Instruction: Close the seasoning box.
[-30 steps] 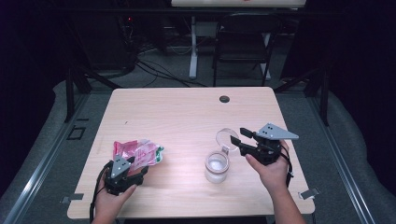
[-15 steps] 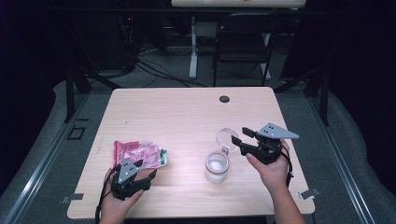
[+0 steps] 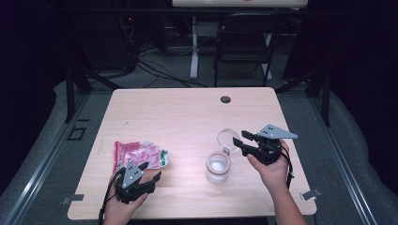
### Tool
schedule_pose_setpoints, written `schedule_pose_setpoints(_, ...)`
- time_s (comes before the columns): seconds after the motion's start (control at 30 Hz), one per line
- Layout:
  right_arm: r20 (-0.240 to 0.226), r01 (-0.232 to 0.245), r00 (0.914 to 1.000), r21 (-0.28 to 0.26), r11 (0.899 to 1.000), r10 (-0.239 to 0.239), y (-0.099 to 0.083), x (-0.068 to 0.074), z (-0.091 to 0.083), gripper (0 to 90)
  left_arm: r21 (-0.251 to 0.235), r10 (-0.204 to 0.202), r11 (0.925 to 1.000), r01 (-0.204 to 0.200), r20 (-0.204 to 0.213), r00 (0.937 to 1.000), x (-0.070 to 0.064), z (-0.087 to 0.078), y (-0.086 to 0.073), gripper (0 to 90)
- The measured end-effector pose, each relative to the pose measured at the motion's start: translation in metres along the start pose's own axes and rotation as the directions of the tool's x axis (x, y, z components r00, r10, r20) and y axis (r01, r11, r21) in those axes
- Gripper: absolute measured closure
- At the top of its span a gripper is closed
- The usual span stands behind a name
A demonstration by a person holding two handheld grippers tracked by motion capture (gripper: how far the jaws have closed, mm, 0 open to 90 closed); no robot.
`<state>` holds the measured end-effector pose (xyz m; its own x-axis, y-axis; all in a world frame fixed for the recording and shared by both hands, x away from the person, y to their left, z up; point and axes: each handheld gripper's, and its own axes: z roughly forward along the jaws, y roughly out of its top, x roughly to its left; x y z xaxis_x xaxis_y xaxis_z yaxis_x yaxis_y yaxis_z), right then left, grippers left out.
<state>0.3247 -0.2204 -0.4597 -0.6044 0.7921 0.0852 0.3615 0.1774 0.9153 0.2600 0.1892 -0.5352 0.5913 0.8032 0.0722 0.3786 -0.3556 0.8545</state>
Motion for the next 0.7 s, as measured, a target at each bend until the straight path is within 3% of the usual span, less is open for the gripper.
schedule_pose_setpoints(0.53, -0.009, -0.016, 0.9998, 0.012, 1.000, 0.016, -0.0043, 0.0001, 0.0048, 66.3, 0.001, -0.015, 0.9999, 0.015, -0.004, 0.9999, 0.0010, -0.0010, -0.0010, 40.6)
schedule_pose_setpoints(0.7, -0.003, 0.000, 1.0000, 0.011, 1.000, 0.000, -0.0036, 0.0016, 0.0038, 69.8, 0.000, -0.016, 0.9999, 0.016, -0.008, 0.9998, 0.0013, -0.0013, -0.0011, 40.6)
